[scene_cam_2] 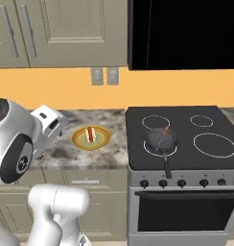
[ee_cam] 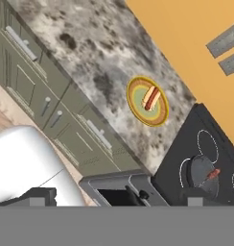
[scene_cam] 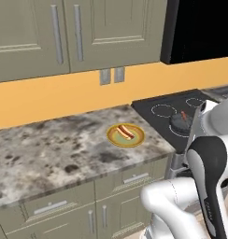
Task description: Place the cold items (eggplant and corn) from the fridge in one tupperware on the dining counter. Place the warm items (kebab skewer and hot dog) in the stove area in another tupperware.
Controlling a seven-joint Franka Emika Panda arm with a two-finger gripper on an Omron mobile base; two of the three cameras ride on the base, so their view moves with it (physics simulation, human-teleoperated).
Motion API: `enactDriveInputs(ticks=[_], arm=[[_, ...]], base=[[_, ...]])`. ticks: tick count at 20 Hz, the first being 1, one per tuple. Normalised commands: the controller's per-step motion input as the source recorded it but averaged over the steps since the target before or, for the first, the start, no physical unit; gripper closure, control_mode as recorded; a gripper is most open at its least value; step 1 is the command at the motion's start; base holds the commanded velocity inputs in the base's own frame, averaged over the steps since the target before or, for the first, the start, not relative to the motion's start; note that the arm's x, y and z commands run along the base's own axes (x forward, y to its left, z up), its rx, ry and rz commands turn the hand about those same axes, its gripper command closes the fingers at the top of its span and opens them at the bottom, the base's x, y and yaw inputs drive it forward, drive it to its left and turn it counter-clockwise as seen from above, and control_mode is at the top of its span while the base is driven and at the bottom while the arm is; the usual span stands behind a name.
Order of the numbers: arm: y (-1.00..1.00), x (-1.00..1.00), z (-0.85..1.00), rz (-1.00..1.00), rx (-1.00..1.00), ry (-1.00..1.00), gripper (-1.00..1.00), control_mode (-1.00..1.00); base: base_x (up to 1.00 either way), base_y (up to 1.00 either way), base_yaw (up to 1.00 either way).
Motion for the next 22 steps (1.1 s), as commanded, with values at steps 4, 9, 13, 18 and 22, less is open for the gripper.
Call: enactDriveInputs(ticks=[4,9,13,18,22], arm=[[0.00,0.00,0.00,0.00,0.00,0.00,-1.00,1.00],[0.00,0.00,0.00,0.00,0.00,0.00,-1.00,1.00],[0.00,0.00,0.00,0.00,0.00,0.00,-1.00,1.00],[0.00,0.00,0.00,0.00,0.00,0.00,-1.00,1.00],[-0.24,0.06,-0.19,-0.01,-0.01,0.00,-1.00,-1.00]], base=[[0.48,-0.44,0.20],[0.44,-0.55,0.16],[0.45,-0.29,0.17],[0.45,-0.16,0.16],[0.10,-0.16,0.06]])
